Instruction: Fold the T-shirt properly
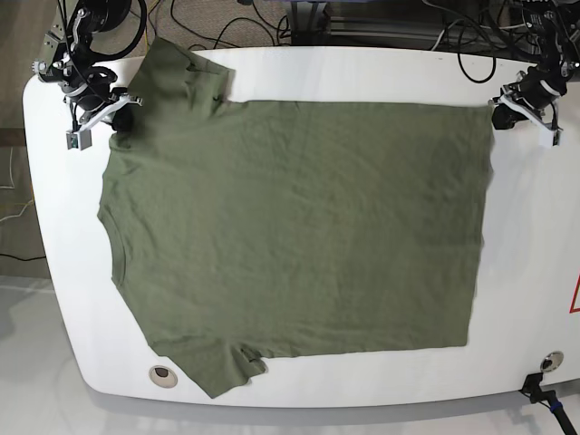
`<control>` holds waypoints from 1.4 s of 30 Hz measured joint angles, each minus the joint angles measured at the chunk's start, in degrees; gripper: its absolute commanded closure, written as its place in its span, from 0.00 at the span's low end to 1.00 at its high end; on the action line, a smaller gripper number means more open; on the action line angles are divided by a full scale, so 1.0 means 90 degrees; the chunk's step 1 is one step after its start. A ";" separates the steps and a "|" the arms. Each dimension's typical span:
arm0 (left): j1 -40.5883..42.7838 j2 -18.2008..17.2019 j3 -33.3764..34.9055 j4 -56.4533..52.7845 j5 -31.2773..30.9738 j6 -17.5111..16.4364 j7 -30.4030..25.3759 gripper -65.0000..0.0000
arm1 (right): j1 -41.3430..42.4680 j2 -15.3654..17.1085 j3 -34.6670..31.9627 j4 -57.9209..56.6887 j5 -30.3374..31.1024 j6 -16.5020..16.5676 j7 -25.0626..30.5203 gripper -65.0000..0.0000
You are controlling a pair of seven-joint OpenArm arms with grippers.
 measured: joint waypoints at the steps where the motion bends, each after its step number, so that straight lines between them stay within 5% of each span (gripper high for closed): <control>1: 0.0134 0.0046 -0.0078 0.0274 0.0024 -0.0039 0.0090 1.00 | -0.0073 0.0002 0.0044 0.0187 -0.0027 -0.0027 0.0019 1.00; 11: 0.1377 0.0097 -0.0542 0.1753 0.0073 -0.0019 0.0073 1.00 | -0.1144 0.0051 0.0610 0.1673 0.0022 -0.0032 -0.0032 1.00; 12: 0.1537 0.0090 -0.0588 0.1950 -0.0053 -0.0034 0.0046 0.92 | -0.1282 0.0070 0.0699 0.1846 0.0131 -0.0049 0.0005 1.00; 13: 0.1496 0.0083 -0.0617 0.1928 -0.0126 -0.0029 0.0066 0.99 | -0.1229 0.0070 0.0748 0.1906 0.0146 -0.0126 -0.0024 0.98; 19: 0.1620 0.0386 -0.0554 0.1974 0.0163 0.0000 0.0301 0.99 | -0.1270 -0.0449 0.0607 0.1739 0.0070 -0.0007 -0.0287 0.98; 35: 0.1562 0.0279 -0.0580 0.2249 0.0114 0.0017 0.0226 0.99 | -0.1226 -0.0372 0.0665 0.1749 0.0073 -0.0104 -0.0163 0.98; 42: 0.1632 0.0432 -0.0602 0.2244 0.0151 -0.0454 0.0236 0.63 | -0.1226 -0.0372 0.0665 0.1749 0.0075 -0.0102 -0.0163 0.98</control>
